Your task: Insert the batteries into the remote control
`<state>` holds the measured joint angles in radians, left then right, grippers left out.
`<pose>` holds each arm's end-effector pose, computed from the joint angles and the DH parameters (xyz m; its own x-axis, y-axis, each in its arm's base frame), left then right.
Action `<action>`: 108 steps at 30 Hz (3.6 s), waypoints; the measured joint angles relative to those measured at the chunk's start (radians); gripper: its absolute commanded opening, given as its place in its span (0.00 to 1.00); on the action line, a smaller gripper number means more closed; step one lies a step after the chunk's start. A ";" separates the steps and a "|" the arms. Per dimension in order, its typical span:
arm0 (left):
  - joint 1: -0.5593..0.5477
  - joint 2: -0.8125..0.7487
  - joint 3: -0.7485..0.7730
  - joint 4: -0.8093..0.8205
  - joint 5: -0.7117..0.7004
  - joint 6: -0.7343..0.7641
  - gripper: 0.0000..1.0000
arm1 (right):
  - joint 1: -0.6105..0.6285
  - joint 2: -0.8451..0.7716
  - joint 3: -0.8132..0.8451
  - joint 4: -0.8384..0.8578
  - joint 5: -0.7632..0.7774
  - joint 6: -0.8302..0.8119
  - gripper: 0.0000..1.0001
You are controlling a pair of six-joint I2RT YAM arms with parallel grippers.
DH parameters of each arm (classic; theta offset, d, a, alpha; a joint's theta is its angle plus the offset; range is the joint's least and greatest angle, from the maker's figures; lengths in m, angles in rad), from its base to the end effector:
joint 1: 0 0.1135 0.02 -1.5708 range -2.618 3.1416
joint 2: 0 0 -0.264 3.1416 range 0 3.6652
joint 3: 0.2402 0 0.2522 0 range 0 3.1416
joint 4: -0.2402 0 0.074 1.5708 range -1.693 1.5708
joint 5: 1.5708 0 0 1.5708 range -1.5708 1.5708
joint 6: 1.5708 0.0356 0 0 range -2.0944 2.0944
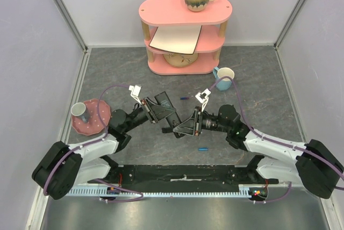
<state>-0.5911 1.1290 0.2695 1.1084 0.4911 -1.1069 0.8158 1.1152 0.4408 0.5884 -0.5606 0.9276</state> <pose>0.1689 -0.1335 0.2317 -0.6874 -0.4884 -0.5375 0.5726 0.0909 -0.8148 0.1482 0.1851 0.2355 -0.8193 0.1182 -0.5610 -0.5405 0.1668 0.8246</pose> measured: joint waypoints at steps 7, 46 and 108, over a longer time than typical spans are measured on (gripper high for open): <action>0.000 0.060 -0.010 0.116 0.006 -0.038 0.18 | 0.000 0.048 -0.039 0.156 -0.005 0.080 0.00; 0.006 -0.596 -0.139 -0.622 -0.274 0.126 0.02 | -0.039 0.395 0.444 -0.831 0.888 -0.414 0.66; 0.006 -0.827 -0.144 -0.860 -0.249 0.200 0.02 | -0.093 0.846 0.752 -0.685 0.944 -0.333 0.10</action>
<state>-0.5846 0.3023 0.1257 0.2485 0.2417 -0.9066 0.7223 1.9614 1.1927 -0.0967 0.3832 0.5941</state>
